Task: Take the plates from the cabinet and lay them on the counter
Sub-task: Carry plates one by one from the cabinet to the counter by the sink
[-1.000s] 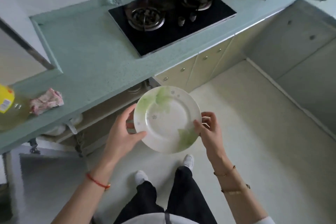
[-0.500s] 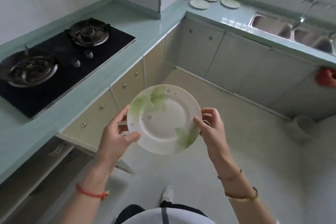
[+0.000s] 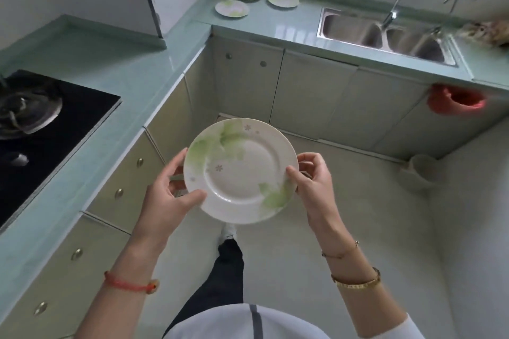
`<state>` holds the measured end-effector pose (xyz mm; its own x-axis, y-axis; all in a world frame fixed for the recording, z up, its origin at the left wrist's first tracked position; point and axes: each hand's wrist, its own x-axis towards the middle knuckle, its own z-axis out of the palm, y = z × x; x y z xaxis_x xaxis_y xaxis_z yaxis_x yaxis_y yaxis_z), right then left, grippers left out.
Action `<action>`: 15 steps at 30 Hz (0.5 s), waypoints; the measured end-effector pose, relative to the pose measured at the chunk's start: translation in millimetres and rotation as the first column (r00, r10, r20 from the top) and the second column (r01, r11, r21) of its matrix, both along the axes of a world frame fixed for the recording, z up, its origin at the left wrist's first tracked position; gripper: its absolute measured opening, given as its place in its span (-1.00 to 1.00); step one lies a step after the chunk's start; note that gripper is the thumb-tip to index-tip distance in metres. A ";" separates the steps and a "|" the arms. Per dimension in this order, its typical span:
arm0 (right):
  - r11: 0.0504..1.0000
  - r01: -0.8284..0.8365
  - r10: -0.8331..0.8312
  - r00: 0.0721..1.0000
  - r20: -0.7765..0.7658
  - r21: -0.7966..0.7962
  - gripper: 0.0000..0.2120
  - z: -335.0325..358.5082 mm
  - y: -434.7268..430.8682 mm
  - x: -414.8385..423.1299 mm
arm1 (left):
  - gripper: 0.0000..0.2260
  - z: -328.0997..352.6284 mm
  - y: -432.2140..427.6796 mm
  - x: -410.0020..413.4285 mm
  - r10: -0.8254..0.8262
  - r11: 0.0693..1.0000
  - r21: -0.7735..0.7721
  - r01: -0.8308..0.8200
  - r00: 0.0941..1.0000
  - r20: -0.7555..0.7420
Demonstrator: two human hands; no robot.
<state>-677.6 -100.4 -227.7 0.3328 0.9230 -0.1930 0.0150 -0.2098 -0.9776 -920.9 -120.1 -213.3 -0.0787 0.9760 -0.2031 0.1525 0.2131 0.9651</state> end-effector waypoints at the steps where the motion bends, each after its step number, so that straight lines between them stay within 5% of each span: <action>1: 1.000 0.011 -0.011 1.000 0.003 -0.001 -0.84 0.0 18.6 0.5 | -0.25 -0.4 22.5 1.0 -0.009 1.000 0.004 0.009 1.000 0.006; 15: 0.987 0.161 -0.161 0.986 0.045 -0.004 -0.83 19.8 289.9 14.2 | -0.20 7.9 341.1 9.8 -0.193 0.981 0.003 0.194 0.979 -0.065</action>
